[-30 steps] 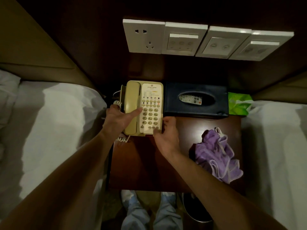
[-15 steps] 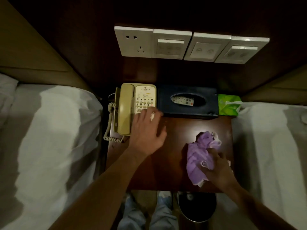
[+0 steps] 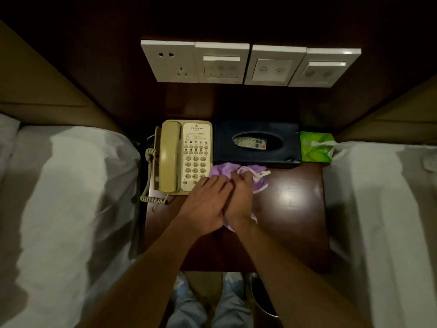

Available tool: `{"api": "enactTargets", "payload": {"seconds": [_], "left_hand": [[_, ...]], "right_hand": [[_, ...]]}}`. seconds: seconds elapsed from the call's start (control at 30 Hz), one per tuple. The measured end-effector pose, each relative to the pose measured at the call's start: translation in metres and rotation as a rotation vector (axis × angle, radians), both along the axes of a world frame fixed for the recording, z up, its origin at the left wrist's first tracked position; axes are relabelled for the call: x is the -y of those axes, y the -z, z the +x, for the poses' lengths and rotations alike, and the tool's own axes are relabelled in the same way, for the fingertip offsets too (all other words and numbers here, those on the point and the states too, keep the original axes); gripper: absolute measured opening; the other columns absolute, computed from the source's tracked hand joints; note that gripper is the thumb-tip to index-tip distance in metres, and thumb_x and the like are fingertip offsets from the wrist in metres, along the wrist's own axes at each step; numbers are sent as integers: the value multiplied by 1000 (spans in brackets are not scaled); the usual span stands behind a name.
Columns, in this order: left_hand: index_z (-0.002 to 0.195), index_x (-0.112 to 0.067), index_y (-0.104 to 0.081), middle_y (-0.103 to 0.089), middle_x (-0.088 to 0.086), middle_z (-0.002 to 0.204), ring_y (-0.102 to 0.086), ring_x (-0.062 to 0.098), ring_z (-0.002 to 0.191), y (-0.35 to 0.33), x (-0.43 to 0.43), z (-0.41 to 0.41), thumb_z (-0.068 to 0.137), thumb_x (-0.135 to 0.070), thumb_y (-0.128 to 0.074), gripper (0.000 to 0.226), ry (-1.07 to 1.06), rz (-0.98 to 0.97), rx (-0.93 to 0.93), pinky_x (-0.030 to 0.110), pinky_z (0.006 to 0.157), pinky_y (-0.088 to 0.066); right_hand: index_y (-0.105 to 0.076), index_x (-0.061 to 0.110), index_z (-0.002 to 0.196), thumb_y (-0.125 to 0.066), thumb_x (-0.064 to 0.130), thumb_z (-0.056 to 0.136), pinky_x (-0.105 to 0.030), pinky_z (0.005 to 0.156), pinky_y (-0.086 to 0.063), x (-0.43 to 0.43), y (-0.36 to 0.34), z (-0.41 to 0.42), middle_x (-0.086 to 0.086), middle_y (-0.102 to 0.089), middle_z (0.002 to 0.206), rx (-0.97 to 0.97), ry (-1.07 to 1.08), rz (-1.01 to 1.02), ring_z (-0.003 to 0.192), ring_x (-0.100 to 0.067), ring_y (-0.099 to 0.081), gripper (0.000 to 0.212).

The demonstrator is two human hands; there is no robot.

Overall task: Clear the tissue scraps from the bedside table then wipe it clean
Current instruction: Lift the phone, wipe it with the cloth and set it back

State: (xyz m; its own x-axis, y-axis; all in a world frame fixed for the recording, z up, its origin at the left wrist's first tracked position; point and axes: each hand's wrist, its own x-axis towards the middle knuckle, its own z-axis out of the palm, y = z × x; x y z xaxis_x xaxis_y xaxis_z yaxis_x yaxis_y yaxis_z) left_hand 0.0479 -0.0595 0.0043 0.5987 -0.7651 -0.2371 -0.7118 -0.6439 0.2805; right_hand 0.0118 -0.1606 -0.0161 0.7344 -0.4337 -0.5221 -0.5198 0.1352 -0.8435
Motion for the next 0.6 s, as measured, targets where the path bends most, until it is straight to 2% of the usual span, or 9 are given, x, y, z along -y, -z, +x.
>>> {"api": "enactTargets", "payload": {"seconds": [0.07, 0.13, 0.17, 0.27, 0.37, 0.47, 0.6], "left_hand": [[145, -16, -41, -48, 6, 142, -46, 24, 127, 3, -2, 0, 79, -30, -65, 72, -33, 75, -5, 38, 112, -34], [149, -18, -37, -47, 5, 146, -44, 24, 131, 5, -3, -1, 85, -31, -61, 69, -75, 111, -18, 37, 114, -31], [149, -18, -36, -48, 5, 146, -46, 24, 130, 4, -1, -2, 88, -31, -60, 68, -97, 111, -47, 37, 114, -32], [151, -19, -35, -55, 4, 140, -57, 23, 119, -3, 5, -10, 92, -36, -63, 67, -153, 77, -174, 35, 101, -44], [150, -20, -36, -58, 5, 139, -63, 22, 111, -8, 10, -22, 92, -37, -66, 68, -145, 86, -282, 32, 92, -51], [156, -19, -28, -38, 7, 158, -58, 25, 121, -13, 13, -26, 94, -30, -62, 71, -118, 116, -292, 34, 97, -49], [155, -18, -30, -32, 6, 161, -50, 27, 131, -12, 10, -9, 93, -27, -60, 70, -134, 83, -184, 37, 107, -41]], "right_hand": [[-51, 31, 117, -53, 39, 100, -48, 87, -55, 4, 12, 1, -6, -69, 100, -83, -117, -290, 97, -25, -68, 19], [-54, 24, 128, -61, 20, 94, -49, 93, -51, 16, 18, 3, -14, -58, 125, -135, -446, -665, 111, -35, -60, 35], [-55, 18, 132, -64, 11, 90, -49, 94, -48, 23, 19, 6, -17, -50, 134, -140, -583, -742, 117, -39, -55, 44], [-56, 16, 134, -71, 8, 85, -42, 95, -44, 43, 14, 6, -16, -45, 138, -199, -806, -682, 122, -38, -50, 52], [-55, 15, 132, -68, 12, 88, -40, 98, -42, 50, 2, -9, -18, -50, 134, -289, -924, -661, 124, -35, -50, 46], [-58, 14, 127, -66, 17, 88, -42, 92, -46, 51, -2, -24, -16, -52, 128, -209, -887, -732, 115, -35, -53, 40], [-55, 12, 132, -63, 13, 89, -39, 84, -46, 39, -5, -13, -16, -49, 127, -85, -757, -817, 108, -36, -54, 44]]}}
